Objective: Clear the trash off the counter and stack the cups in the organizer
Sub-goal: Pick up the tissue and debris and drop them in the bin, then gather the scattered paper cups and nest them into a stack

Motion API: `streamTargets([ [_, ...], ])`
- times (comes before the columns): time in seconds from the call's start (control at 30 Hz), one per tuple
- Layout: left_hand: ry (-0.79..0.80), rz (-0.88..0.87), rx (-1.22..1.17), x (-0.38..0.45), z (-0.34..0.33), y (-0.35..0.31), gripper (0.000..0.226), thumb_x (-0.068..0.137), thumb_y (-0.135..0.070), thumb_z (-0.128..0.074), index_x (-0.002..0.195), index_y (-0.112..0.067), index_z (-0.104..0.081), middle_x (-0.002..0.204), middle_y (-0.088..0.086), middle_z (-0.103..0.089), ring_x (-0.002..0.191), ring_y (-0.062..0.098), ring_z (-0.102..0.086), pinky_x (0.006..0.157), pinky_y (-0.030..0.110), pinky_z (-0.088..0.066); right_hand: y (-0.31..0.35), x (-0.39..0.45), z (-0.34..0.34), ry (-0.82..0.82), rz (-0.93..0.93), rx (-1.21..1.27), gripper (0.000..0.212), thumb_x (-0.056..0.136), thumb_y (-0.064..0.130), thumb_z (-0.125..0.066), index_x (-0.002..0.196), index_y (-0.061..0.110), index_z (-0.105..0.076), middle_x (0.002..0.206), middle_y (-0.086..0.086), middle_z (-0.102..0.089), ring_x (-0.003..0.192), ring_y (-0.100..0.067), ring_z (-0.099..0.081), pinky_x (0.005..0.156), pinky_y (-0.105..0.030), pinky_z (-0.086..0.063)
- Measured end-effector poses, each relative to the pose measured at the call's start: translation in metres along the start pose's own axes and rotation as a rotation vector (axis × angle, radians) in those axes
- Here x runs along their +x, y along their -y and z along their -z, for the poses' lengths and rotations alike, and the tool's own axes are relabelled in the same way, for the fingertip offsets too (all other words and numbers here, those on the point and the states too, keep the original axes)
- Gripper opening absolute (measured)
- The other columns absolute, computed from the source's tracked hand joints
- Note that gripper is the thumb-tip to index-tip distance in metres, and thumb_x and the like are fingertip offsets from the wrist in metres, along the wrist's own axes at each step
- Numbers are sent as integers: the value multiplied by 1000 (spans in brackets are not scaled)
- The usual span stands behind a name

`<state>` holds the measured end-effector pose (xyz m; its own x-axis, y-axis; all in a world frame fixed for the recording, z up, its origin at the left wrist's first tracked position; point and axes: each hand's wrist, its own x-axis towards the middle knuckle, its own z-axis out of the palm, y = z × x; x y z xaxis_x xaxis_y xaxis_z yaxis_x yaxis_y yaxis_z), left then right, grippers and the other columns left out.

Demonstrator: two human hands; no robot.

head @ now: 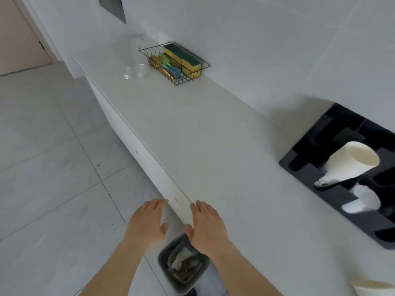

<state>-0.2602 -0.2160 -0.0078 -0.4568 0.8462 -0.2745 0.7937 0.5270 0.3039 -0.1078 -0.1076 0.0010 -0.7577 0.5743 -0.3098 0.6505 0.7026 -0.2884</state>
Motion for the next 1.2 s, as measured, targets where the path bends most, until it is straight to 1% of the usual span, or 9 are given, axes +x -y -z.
streamTargets([
  [0.17, -21, -166, 31, 35, 22, -54, 66, 96, -40, -55, 155, -25, -29, 157, -11, -37, 144, 14, -35, 117, 32, -34, -48, -23, 46, -110, -154, 43, 53, 103, 37, -51, 148, 11, -39, 150, -6, -45, 139, -27, -42, 119, -36, -33],
  [0.4, 26, -461, 50, 67, 14, -186, 67, 97, -40, -55, 156, -27, -26, 158, -12, -36, 144, 13, -35, 117, 31, -35, -149, -98, 79, -244, -472, 76, 54, 103, 38, -53, 147, 11, -40, 148, -5, -46, 137, -27, -43, 118, -36, -35],
  [0.5, 68, -609, 59, 67, -1, -253, 67, 97, -39, -54, 156, -26, -26, 158, -12, -35, 144, 13, -35, 116, 29, -34, -192, -146, 83, -307, -617, 103, 53, 102, 40, -54, 145, 13, -42, 144, -3, -48, 135, -26, -46, 115, -35, -38],
  [0.6, 124, -738, 66, 57, -21, -316, 67, 96, -39, -55, 156, -26, -27, 157, -14, -34, 143, 12, -35, 114, 27, -34, -230, -199, 81, -356, -757, 136, 54, 102, 39, -55, 147, 13, -41, 147, -3, -48, 137, -26, -44, 117, -35, -36],
  [0.77, 257, -890, 55, 29, -59, -402, 72, 93, -44, -59, 155, -28, -27, 157, -15, -33, 142, 10, -36, 114, 27, -34, -283, -280, 68, -393, -953, 174, 54, 100, 39, -56, 146, 14, -43, 147, -2, -49, 137, -25, -44, 114, -33, -37],
  [0.9, 383, -921, 81, 5, -87, -451, 80, 87, -50, -63, 155, -31, -26, 160, -14, -29, 145, 12, -32, 116, 31, -31, -322, -333, 59, -394, -1066, 212, 52, 101, 40, -55, 144, 15, -43, 145, -1, -50, 134, -25, -47, 109, -33, -39],
  [1.0, 456, -881, 112, -9, -104, -474, 88, 80, -57, -64, 156, -33, -24, 161, -13, -27, 145, 15, -32, 116, 33, -30, -351, -366, 54, -383, -1127, 229, 51, 100, 41, -56, 143, 16, -44, 142, -1, -52, 131, -25, -50, 105, -33, -41],
  [1.13, 488, -756, 160, -18, -125, -493, 93, 78, -66, -61, 156, -36, -21, 161, -10, -27, 145, 17, -32, 113, 36, -33, -392, -394, 49, -361, -1173, 233, 48, 99, 42, -56, 138, 15, -48, 135, -3, -56, 125, -27, -53, 98, -34, -44],
  [1.2, 484, -610, 135, -24, -133, -501, 94, 78, -73, -57, 156, -37, -18, 158, -6, -29, 142, 20, -35, 109, 38, -36, -413, -402, 46, -373, -1188, 227, 50, 98, 42, -57, 139, 14, -49, 135, -4, -56, 123, -28, -54, 98, -35, -43],
])
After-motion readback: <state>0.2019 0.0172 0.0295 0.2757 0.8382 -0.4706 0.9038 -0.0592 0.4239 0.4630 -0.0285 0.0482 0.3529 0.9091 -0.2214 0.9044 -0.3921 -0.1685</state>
